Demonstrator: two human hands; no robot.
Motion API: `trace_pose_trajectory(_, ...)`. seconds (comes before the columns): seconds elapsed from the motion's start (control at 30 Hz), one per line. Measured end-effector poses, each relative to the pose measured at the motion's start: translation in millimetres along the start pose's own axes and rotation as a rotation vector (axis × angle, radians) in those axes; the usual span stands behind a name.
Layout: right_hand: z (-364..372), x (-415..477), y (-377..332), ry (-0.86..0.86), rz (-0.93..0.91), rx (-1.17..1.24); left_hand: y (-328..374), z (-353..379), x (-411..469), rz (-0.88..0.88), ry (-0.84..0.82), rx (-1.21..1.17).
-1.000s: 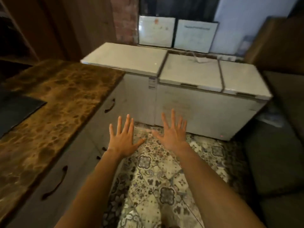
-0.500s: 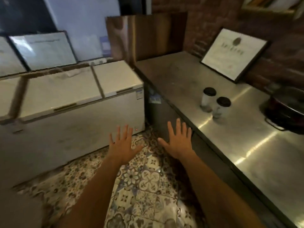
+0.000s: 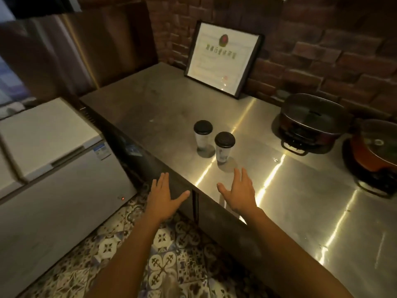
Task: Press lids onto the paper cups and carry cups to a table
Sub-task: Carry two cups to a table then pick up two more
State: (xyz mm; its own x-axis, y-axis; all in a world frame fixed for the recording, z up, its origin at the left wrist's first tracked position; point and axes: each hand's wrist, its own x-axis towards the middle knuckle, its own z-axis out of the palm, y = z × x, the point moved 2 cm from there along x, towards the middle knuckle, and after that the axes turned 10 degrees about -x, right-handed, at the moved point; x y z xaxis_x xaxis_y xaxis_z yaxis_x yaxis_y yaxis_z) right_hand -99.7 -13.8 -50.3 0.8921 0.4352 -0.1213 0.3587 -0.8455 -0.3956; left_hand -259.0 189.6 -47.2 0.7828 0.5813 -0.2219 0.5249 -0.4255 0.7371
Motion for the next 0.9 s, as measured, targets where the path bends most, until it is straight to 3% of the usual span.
trace_pose_trajectory(0.23, 22, 73, 2, 0.067, 0.222, 0.458, 27, 30, 113, -0.01, -0.064, -0.218)
trace_pose_trajectory(0.47, 59, 141, -14, 0.04, 0.423, 0.558, 37, 60, 241, -0.125, -0.079, -0.4)
trace_pose_trajectory(0.67, 65, 184, -30, 0.237, 0.6, 0.754, 34, 77, 316, -0.078, -0.147, -0.494)
trace_pose_trajectory(0.9, 68, 206, -29, 0.284, 0.582, 0.787, 34, 92, 343, -0.058, -0.142, -0.51)
